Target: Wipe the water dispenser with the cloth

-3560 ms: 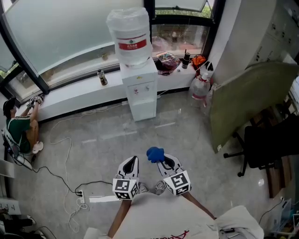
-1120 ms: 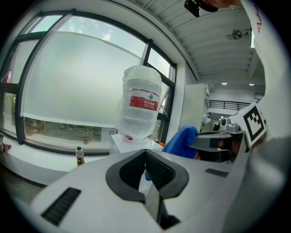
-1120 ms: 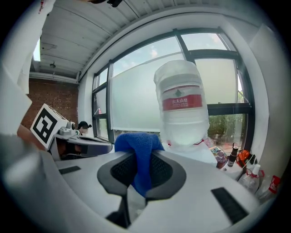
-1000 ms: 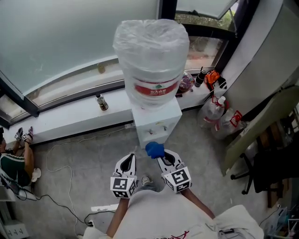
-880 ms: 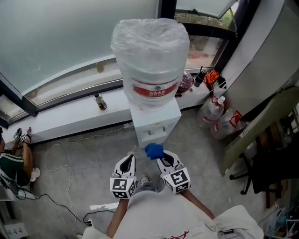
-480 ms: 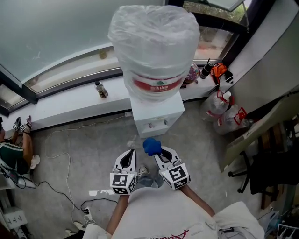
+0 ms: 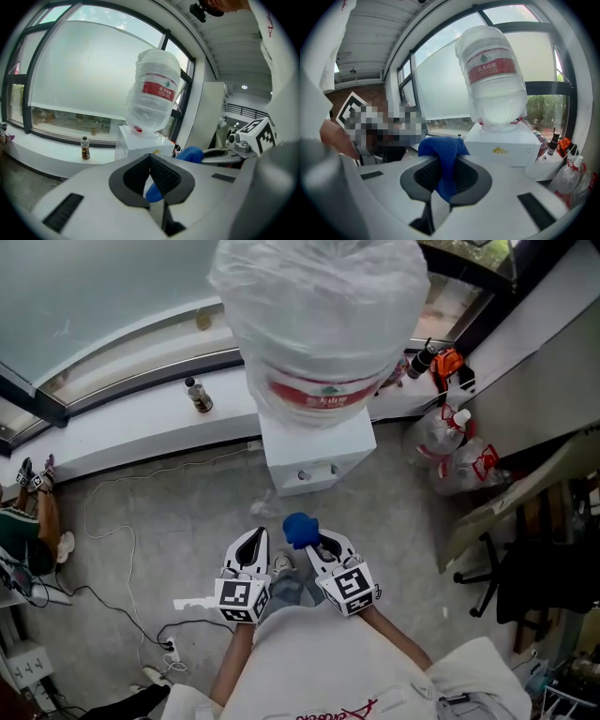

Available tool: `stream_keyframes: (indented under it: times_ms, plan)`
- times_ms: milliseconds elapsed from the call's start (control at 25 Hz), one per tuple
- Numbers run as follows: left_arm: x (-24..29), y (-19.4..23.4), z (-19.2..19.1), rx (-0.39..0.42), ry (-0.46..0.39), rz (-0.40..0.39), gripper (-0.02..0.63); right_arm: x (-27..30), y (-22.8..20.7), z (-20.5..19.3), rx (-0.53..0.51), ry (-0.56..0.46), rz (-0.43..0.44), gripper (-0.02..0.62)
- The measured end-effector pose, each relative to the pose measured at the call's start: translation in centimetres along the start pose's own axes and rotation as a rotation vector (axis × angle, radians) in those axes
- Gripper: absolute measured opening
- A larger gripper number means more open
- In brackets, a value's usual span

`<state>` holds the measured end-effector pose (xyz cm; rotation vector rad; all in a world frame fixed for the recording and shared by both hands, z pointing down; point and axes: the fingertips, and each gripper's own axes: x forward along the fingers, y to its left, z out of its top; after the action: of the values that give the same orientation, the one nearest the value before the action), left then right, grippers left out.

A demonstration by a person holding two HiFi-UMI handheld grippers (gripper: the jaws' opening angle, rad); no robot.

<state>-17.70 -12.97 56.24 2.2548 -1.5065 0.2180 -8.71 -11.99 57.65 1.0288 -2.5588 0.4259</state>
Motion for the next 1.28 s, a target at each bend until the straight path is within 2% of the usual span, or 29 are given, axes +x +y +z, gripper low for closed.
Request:
stream_keyframes:
  times_ms: [280,840,1280]
  plan:
    - [0.0,1.0,0.4,-0.007,-0.002,0.017,0.012,2.6,-0.7,1.6,-0.032,-0.019,0.015,0.054]
    - [-0.9,3.2,0.3,-0.027,0.0,0.069,0.012,12.1,-5.3,9.4,-0.115,-0.117,-0.009,0.054]
    - [-1.7,3.9,0.3,-0.031,0.002,0.101,0.012,17.0,-7.4,7.5,-0.108,-0.031,-0.028,0.054]
